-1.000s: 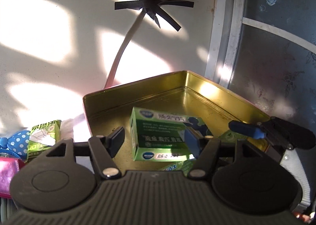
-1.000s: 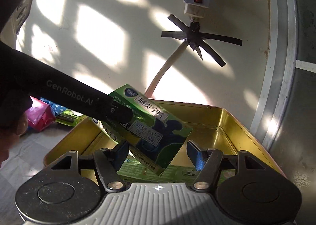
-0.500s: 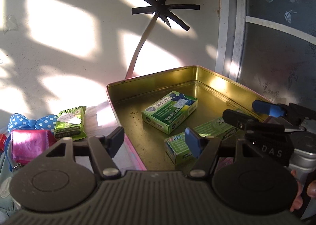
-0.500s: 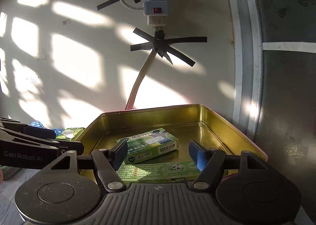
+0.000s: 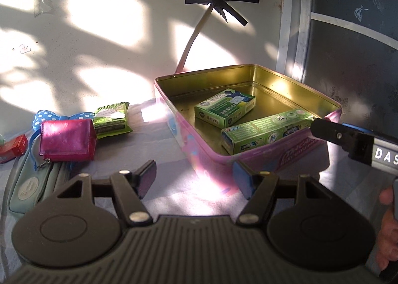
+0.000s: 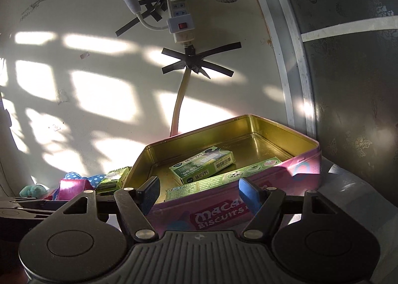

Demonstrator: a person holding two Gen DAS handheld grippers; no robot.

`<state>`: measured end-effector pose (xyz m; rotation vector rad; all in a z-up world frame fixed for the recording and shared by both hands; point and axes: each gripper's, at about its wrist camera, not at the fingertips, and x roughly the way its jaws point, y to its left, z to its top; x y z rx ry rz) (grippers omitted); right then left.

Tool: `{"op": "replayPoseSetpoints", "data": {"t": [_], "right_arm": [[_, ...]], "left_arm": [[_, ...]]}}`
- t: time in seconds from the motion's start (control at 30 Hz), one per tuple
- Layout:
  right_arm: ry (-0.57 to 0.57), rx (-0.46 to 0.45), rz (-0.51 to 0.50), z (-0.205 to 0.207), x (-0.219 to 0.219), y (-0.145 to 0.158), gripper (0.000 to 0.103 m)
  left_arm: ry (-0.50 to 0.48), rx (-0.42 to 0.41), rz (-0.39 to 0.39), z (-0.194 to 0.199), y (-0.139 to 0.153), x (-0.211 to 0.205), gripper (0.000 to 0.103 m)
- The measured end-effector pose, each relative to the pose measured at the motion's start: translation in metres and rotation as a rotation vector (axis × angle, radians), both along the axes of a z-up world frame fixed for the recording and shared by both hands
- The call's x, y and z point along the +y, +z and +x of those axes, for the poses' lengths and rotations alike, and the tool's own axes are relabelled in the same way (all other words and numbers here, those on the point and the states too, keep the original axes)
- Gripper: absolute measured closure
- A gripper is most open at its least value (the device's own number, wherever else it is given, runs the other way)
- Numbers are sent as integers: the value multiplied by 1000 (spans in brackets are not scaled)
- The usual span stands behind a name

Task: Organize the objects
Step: 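Lower the medicine box into the pink tin, open the left gripper, then reach the right gripper to the pink coin pouch and grasp it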

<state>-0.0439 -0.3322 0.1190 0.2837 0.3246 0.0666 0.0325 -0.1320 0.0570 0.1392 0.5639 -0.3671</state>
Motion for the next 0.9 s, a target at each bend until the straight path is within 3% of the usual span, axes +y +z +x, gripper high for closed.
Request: {"op": "replayPoseSetpoints", "data": {"t": [0.6,0.9], "right_arm": [[172,21,-79,7,91,5,34],[293,54,-102,25,141,2,33]], "left_arm": [[194,30,-29,-4,-23,102,33],[349,-30,-58,-6,-24,183,31]]}}
